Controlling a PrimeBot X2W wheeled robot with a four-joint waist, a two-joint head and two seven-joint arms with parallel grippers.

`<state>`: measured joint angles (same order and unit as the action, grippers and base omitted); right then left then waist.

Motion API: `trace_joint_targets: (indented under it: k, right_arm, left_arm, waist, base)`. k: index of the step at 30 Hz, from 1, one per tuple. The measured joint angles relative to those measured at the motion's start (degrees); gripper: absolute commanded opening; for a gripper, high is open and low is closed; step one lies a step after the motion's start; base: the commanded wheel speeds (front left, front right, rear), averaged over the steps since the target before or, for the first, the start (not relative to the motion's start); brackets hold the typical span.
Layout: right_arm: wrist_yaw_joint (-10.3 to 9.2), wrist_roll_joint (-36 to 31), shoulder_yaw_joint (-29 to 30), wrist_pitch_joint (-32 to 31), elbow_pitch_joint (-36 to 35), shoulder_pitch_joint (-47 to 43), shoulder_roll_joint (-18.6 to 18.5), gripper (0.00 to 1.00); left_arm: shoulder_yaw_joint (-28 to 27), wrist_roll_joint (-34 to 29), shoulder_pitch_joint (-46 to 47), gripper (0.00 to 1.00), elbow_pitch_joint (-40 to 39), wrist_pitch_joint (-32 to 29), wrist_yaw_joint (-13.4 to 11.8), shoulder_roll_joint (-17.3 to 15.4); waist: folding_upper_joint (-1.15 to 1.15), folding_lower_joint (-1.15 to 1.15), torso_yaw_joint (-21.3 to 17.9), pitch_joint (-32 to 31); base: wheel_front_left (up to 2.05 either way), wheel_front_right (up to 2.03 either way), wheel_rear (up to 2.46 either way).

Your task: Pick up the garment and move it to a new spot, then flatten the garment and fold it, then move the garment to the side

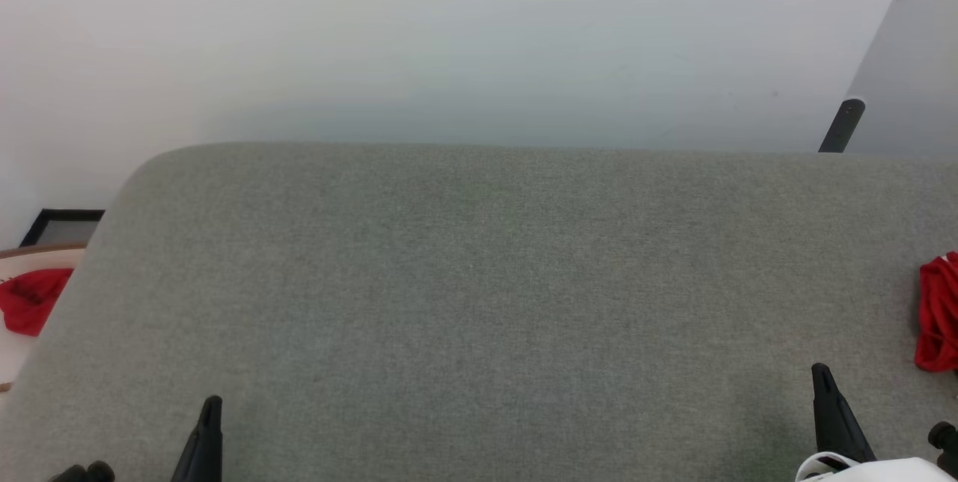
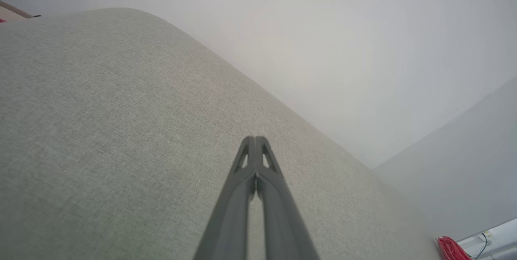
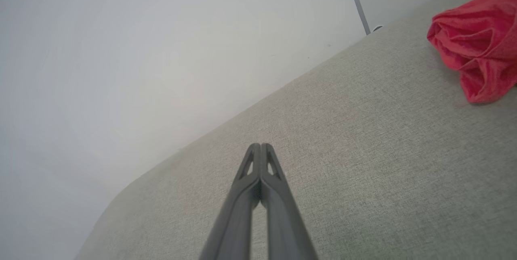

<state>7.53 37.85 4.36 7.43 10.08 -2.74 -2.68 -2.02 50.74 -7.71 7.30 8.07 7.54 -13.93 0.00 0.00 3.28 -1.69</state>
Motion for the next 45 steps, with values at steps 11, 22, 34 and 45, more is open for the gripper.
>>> trace_joint_targets:
  k: [11, 22, 34, 45]
  right_arm:
    - [-0.01, 8.79, 0.42, -2.41, 0.66, 1.3, -0.01, 0.0]
    - [-0.01, 16.6, 0.71, -4.45, 1.25, 2.34, -0.03, 0.0]
    - [-0.01, 24.32, 0.94, -6.37, 1.78, 3.63, -0.07, 0.0]
    - [-0.01, 30.64, 1.13, -7.97, 2.26, 4.77, -0.08, 0.0]
  left_arm:
    - [-0.52, 6.9, 2.13, 0.0, 1.01, -2.25, 0.0, 1.72]
    - [-1.12, 13.07, 4.16, 0.0, 2.04, -4.19, 0.0, 3.19]
    - [-1.68, 18.84, 5.97, 0.0, 3.0, -6.31, -0.01, 4.74]
    - [-2.14, 23.85, 7.71, 0.0, 3.81, -8.02, -0.01, 6.0]
  waist:
    - [0.0, 0.0, -0.37, 0.21]
    - [0.0, 0.0, -0.74, 0.42]
    - [0.0, 0.0, -1.14, 0.65]
    - [0.0, 0.0, -1.51, 0.86]
  base:
    - [0.0, 0.0, 0.0]
    - [0.0, 0.0, 0.0]
    - [0.0, 0.0, 0.0]
    - [0.0, 0.0, 0.0]
